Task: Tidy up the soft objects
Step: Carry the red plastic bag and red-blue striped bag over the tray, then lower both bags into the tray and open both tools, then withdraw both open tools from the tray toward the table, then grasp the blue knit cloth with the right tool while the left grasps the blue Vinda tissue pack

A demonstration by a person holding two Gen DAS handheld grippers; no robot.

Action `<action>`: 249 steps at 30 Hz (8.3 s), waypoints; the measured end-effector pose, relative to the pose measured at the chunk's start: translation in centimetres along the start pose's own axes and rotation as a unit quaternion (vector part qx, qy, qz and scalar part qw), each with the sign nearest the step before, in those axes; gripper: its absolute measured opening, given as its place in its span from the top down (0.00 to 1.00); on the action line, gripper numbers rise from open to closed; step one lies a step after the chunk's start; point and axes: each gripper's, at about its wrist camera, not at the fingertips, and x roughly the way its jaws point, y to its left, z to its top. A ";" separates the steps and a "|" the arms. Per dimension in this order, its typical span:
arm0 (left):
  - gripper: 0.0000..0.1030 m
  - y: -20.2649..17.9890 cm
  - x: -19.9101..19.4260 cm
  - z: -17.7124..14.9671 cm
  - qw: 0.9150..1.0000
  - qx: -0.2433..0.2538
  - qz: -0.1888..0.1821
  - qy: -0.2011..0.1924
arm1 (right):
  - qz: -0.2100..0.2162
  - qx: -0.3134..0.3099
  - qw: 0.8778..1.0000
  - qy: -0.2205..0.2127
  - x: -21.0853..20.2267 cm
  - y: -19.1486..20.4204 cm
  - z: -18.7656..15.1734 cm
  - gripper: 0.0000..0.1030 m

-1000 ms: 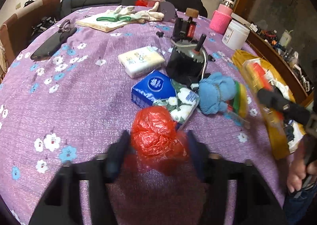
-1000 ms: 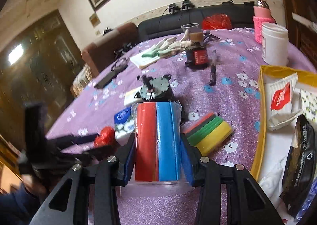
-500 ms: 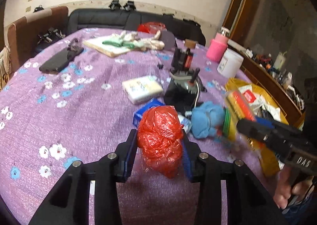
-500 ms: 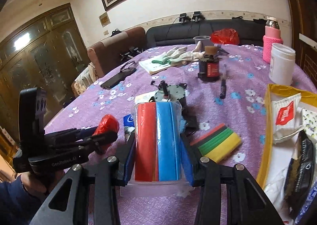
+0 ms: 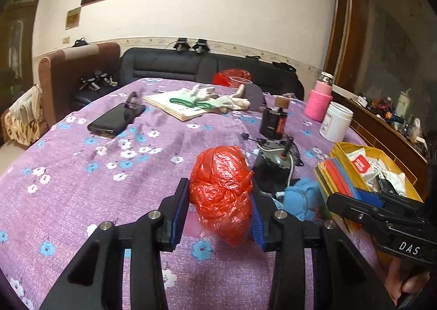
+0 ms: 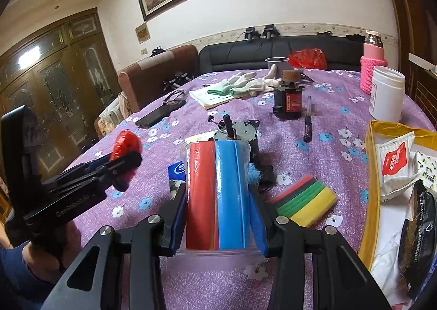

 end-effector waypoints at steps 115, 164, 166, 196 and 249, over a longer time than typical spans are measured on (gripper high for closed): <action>0.57 -29.2 3.1 -7.2 0.934 0.199 -0.247 0.166 | -0.260 0.278 0.924 0.047 -10.0 -25.0 -0.5 0.47; 0.26 -13.8 -4.4 -1.1 0.967 0.113 -0.205 0.101 | -0.236 0.202 0.949 -0.057 -15.6 -9.2 2.1 0.22; 0.26 -10.9 -4.0 -1.1 0.971 0.094 -0.191 0.107 | -0.221 0.192 0.955 -0.042 -13.7 -7.7 2.4 0.22; 0.26 4.9 0.1 -2.0 0.987 -0.077 -0.089 0.108 | -0.140 0.025 0.983 0.112 7.9 2.4 1.3 0.58; 0.50 -1.2 3.8 0.5 0.995 0.069 0.044 0.064 | 0.014 0.103 0.994 -0.024 1.9 0.3 1.7 0.57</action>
